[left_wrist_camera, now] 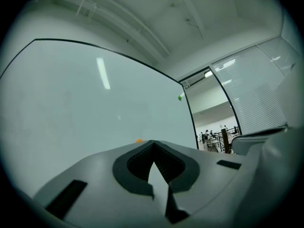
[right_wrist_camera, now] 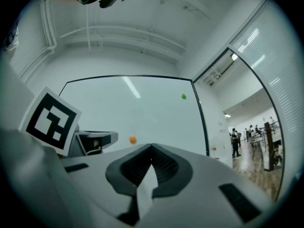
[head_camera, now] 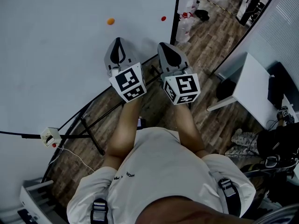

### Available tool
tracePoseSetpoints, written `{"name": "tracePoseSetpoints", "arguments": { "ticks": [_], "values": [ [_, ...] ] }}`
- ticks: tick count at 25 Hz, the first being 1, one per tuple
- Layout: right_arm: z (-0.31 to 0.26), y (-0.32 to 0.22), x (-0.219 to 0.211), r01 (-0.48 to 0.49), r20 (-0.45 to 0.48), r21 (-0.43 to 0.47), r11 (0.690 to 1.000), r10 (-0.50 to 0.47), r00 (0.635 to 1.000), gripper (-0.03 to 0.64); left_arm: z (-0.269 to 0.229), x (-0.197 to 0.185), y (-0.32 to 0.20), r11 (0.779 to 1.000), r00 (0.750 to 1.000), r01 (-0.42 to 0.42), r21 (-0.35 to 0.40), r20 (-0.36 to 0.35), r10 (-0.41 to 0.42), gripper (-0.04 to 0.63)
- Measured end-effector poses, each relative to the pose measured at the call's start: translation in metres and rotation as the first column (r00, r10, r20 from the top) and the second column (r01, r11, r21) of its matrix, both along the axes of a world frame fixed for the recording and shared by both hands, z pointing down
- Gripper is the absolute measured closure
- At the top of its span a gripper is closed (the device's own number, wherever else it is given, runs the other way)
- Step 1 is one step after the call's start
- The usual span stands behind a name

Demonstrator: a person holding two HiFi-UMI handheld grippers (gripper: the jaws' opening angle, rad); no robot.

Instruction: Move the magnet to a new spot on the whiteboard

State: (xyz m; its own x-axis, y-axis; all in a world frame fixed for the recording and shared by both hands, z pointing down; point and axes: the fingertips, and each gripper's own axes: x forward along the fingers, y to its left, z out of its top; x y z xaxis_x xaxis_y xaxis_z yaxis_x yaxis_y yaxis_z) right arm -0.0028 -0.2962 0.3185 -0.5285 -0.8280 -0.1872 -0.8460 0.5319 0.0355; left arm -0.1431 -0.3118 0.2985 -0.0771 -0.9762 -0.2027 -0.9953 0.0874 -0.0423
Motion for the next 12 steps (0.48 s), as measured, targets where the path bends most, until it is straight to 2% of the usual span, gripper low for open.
{"name": "tracePoseSetpoints", "arguments": {
  "ticks": [12],
  "values": [
    [-0.003,0.000,-0.003,0.004,-0.010,0.007,1.000,-0.004,1.000,0.603,-0.004,0.009,0.014,0.999,0.999,-0.049,0.017,-0.019,0.049,0.592]
  ]
}}
